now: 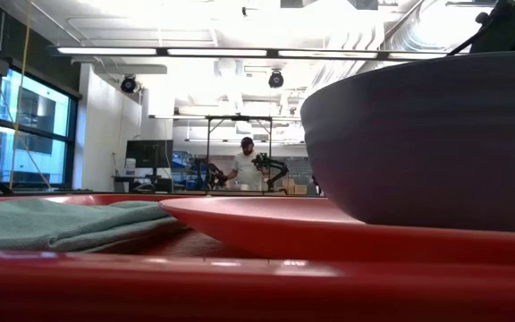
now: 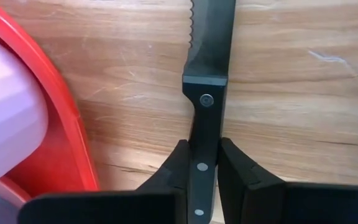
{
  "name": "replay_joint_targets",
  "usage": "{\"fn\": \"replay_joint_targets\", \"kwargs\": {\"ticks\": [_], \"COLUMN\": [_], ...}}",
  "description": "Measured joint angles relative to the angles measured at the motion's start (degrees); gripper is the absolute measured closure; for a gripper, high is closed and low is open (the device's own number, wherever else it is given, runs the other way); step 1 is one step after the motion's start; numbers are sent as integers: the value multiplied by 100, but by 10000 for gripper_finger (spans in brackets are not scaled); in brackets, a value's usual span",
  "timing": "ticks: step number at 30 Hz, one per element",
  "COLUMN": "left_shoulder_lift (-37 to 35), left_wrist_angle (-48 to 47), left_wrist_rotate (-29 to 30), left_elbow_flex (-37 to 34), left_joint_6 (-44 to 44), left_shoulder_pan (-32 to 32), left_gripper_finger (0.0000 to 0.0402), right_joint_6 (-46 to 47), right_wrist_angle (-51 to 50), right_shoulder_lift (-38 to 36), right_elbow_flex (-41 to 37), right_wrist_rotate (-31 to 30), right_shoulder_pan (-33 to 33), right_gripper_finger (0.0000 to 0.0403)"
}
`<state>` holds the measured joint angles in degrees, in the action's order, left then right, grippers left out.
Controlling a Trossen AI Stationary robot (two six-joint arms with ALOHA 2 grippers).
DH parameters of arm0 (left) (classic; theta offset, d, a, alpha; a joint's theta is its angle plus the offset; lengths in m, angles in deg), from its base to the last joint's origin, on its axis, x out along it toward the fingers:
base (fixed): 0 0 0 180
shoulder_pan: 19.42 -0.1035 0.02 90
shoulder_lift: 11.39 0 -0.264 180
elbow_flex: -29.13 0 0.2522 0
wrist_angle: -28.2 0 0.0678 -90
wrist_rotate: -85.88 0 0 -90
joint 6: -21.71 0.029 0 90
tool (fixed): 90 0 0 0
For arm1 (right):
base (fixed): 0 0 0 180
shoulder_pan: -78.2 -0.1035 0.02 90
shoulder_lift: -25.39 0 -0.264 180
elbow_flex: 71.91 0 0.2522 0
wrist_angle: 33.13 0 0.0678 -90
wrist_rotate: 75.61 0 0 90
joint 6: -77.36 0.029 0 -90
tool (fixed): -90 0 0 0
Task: Set up tray
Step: Put the black knife on top of the blue napkin to the left of the pink plate
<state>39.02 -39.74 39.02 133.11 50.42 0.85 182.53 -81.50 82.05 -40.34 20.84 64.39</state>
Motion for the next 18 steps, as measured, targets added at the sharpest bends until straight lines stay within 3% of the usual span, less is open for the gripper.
{"fn": "replay_joint_targets", "kwargs": {"ticks": [18], "left_shoulder_lift": [0], "left_wrist_angle": [0], "left_wrist_rotate": [-3], "left_elbow_flex": [0], "left_joint_6": [13], "left_shoulder_pan": [0], "left_gripper_finger": [284], "right_joint_6": [-361], "right_wrist_angle": [-832], "right_shoulder_lift": [7], "right_elbow_flex": [715], "right_wrist_rotate": [-630], "right_shoulder_pan": [2], "right_gripper_finger": [375]}}
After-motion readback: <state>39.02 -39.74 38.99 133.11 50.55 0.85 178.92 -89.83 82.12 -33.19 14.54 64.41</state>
